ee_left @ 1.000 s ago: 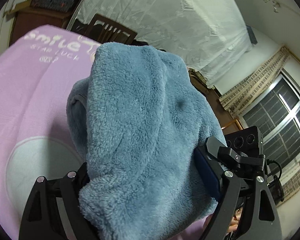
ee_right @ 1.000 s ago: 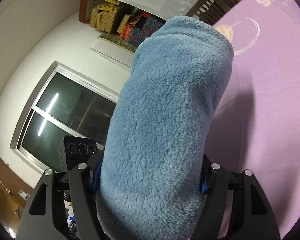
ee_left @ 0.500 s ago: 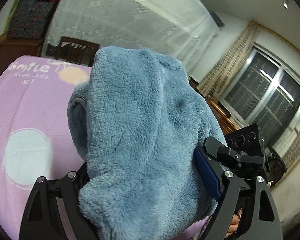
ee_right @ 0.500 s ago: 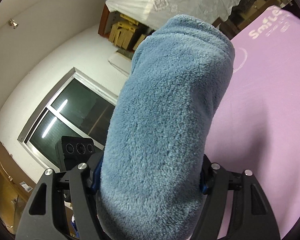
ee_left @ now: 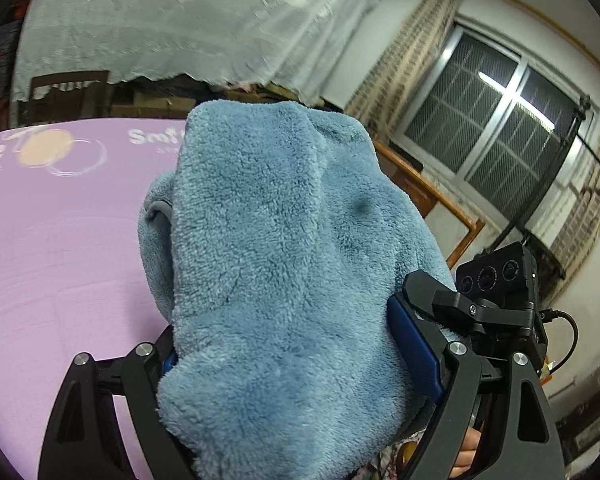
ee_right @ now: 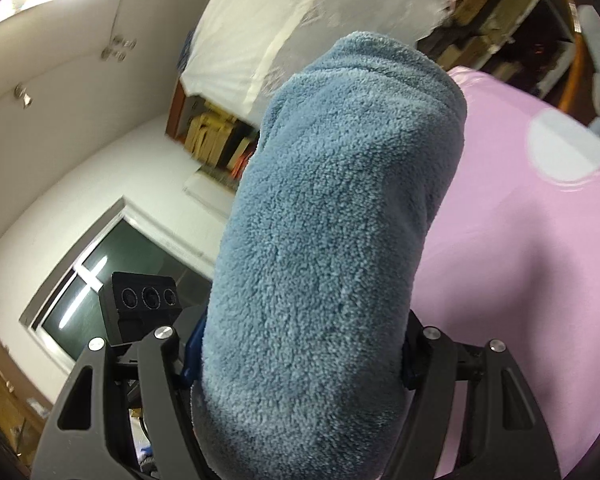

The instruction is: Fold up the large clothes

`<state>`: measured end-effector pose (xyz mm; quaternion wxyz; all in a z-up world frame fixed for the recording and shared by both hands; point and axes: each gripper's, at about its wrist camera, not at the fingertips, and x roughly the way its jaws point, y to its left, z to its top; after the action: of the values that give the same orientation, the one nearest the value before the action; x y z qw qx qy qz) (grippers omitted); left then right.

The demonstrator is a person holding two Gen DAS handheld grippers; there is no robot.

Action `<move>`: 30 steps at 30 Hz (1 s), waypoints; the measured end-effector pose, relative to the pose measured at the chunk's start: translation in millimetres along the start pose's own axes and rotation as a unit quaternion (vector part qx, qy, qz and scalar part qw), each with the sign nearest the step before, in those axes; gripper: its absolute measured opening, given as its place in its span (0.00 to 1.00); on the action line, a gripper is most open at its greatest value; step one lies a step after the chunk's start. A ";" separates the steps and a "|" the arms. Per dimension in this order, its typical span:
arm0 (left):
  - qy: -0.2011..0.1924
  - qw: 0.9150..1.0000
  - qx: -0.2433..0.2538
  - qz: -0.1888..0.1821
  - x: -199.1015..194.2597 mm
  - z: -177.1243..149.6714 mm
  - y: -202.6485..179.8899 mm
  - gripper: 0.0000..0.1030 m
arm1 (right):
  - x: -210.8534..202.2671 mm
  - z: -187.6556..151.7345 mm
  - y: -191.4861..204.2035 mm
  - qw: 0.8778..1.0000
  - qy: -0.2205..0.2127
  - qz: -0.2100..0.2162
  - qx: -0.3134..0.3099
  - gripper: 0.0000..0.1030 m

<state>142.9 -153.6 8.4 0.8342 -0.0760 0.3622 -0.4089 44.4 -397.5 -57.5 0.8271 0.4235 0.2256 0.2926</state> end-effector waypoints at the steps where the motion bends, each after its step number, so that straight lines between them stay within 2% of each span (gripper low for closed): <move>1: 0.006 1.000 0.002 0.000 9.7 1.2 -0.8 0.85 | -4.5 2.4 -13.0 1.000 -0.007 -0.003 0.010 0.66; 5: 0.046 0.999 0.005 0.000 66.3 2.2 4.2 0.84 | -19.5 10.1 -68.2 0.998 -0.019 -0.023 0.050 0.67; 10: 0.113 0.993 -0.018 -0.001 137.9 -9.8 26.1 0.84 | -20.7 8.0 -136.9 0.993 -0.015 -0.071 0.098 0.67; 13: 0.144 0.989 -0.026 -0.001 163.6 -21.6 36.4 0.85 | -19.9 1.2 -169.7 0.987 -0.006 -0.104 0.118 0.67; 15: 0.142 0.990 -0.010 0.005 167.1 -29.4 35.7 0.86 | -23.6 -4.7 -184.4 0.986 -0.004 -0.116 0.119 0.65; 19: 0.139 0.990 0.000 0.017 169.8 -31.2 36.2 0.90 | -23.1 -5.0 -185.2 0.985 0.001 -0.137 0.102 0.64; 24: 0.145 0.989 -0.010 0.016 160.4 -27.7 33.8 0.90 | -20.6 -0.6 -167.2 0.980 -0.002 -0.181 0.086 0.74; 27: 0.135 0.990 -0.005 0.029 141.1 -25.4 28.8 0.89 | -38.0 0.9 -151.6 0.976 -0.026 -0.195 0.087 0.80; 30: 0.114 0.992 0.012 0.060 117.7 -28.0 17.8 0.89 | -60.8 -2.0 -137.0 0.972 -0.049 -0.216 0.074 0.83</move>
<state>182.9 -224.0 -83.2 0.8113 0.0033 0.4542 -0.3681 39.1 -501.7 -165.0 0.8472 0.4384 0.2922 0.0688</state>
